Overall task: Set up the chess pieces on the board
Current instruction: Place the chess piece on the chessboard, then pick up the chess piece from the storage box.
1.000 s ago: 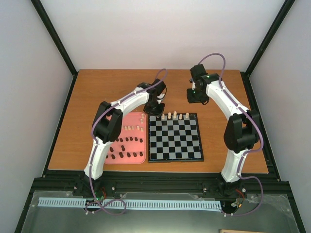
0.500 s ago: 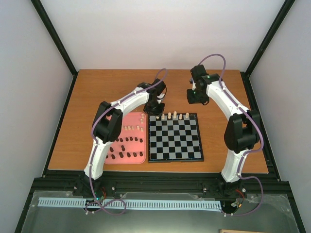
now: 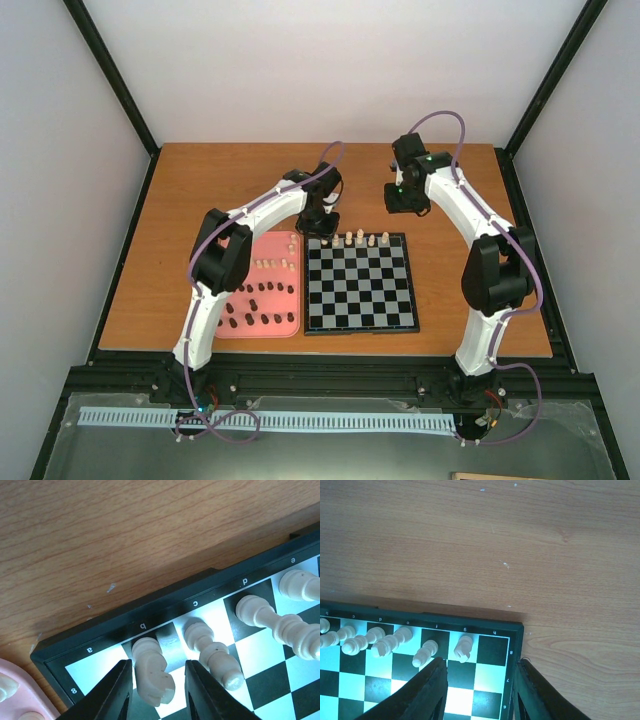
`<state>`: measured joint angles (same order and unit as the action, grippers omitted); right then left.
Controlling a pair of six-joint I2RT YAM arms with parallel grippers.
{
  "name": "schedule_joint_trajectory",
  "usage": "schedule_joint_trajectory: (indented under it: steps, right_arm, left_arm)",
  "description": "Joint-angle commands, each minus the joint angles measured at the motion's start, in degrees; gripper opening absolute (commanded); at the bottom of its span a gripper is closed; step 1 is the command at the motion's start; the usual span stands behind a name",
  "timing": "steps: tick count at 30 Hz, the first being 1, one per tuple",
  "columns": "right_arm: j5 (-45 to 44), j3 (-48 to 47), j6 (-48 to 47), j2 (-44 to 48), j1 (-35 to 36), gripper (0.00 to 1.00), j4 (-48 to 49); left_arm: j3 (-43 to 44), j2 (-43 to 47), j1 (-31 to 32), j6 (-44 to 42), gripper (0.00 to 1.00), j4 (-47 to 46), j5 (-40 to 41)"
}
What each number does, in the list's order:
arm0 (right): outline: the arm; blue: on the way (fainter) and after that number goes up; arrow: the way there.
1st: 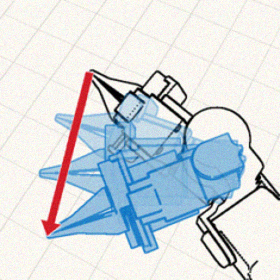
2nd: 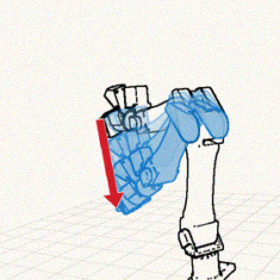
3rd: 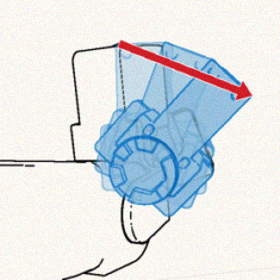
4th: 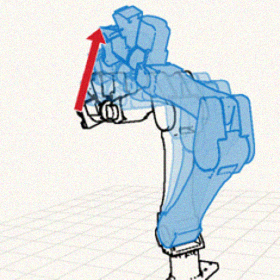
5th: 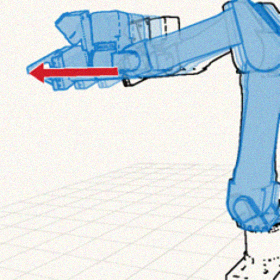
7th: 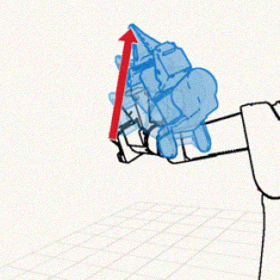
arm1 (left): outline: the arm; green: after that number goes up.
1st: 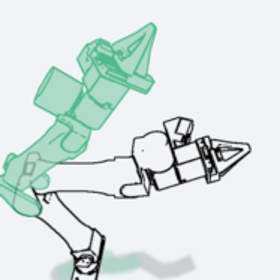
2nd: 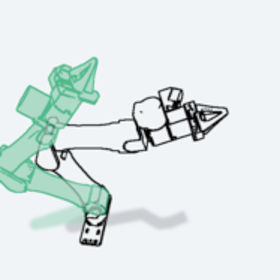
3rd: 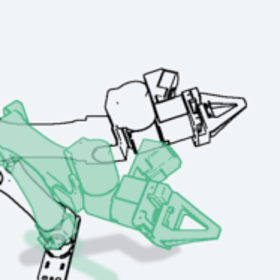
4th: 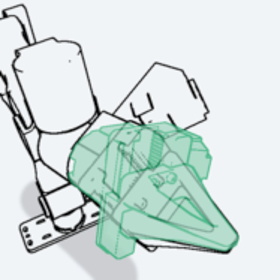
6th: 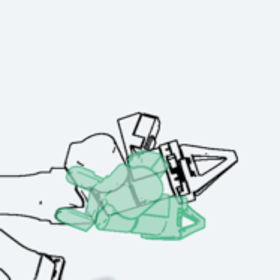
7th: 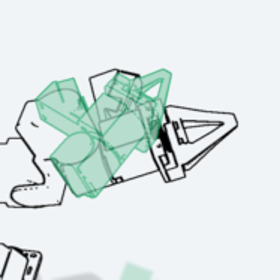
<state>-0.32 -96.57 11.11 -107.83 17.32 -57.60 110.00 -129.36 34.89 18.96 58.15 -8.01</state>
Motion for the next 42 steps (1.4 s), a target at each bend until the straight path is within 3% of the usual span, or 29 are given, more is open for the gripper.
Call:
schedule_joint_trajectory:
  steps: [1, 21, 34, 42]
  right_arm:
    - [0.8, 0.7, 0.8, 2.8, -0.5, 0.37, 0.5]
    - [1.8, -0.4, 0.8, 3.2, -0.4, 0.37, 0.1]
    - [2.4, -0.4, 0.5, 2.7, -0.4, 0.37, -0.1]
    - [2.0, -1.2, 0.2, 2.3, -0.4, 0.37, -0.8]
  left_arm:
    - [0.5, 2.4, 0.6, 0.5, 0.33, 0.2, -1.5]
    - [1.6, 9.1, -0.4, 0.6, 0.42, 4.7, 6.6]
    - [-11.4, 14.1, -6.9, 0.7, 0.40, 1.5, 9.5]
    - [-12.8, 11.7, -7.2, 0.7, 0.40, -1.7, 7.5]
